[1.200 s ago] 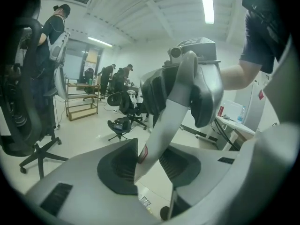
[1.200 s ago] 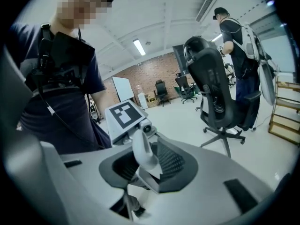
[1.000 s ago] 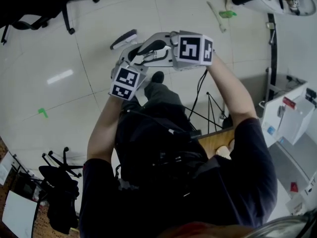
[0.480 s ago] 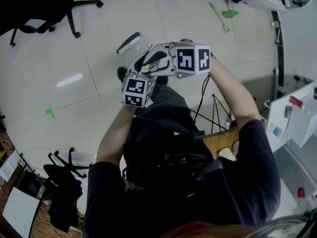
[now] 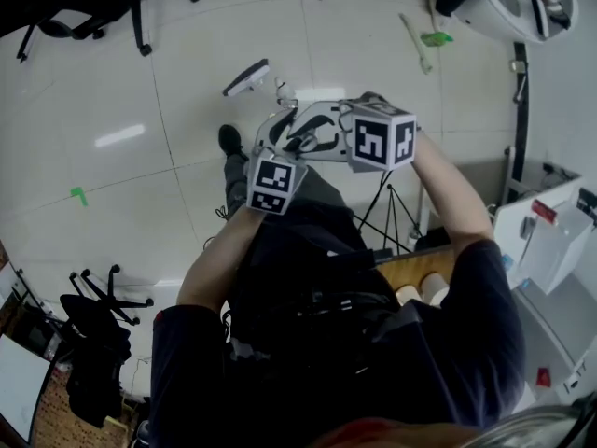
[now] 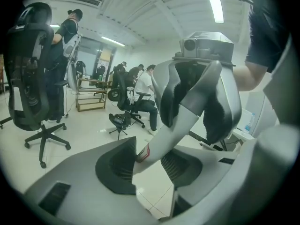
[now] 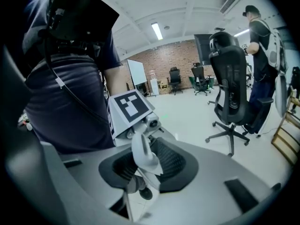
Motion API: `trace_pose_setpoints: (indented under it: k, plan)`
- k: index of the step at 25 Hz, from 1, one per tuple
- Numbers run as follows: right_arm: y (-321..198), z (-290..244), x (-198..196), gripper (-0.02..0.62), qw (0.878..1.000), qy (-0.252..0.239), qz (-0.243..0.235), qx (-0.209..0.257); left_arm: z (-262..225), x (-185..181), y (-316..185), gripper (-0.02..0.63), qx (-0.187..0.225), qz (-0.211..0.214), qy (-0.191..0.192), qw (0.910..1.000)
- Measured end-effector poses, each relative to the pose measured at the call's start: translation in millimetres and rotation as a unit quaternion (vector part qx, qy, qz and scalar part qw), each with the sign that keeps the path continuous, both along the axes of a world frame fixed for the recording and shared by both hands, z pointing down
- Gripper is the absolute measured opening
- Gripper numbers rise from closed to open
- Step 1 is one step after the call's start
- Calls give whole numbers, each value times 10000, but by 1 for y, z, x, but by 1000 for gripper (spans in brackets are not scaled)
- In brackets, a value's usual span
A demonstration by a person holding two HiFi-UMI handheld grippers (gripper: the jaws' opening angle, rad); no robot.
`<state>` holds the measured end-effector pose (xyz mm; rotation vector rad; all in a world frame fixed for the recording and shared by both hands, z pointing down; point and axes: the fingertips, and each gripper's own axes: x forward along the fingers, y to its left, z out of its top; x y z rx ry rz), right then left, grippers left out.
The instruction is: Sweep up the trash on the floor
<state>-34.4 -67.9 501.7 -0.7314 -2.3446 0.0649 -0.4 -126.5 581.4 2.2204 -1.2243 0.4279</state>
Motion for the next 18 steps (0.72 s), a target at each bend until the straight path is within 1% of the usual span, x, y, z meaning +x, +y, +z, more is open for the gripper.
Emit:
trace_pose_setpoints:
  k: [2, 6, 12, 18]
  plan:
    - [-1, -5, 3, 124, 10000, -34, 56, -34, -5, 4, 0, 147, 24, 7, 50, 10000]
    - [-3, -13, 11, 124, 9991, -55, 331, -261, -12, 16, 0, 147, 27, 138, 162, 9998]
    - [-1, -16, 25, 124, 9994, -115, 281, -140, -16, 30, 3, 147, 50, 267, 100, 9996]
    - [-9, -21, 37, 123, 9985, -145, 495, -159, -20, 45, -2, 147, 220, 373, 88, 9990]
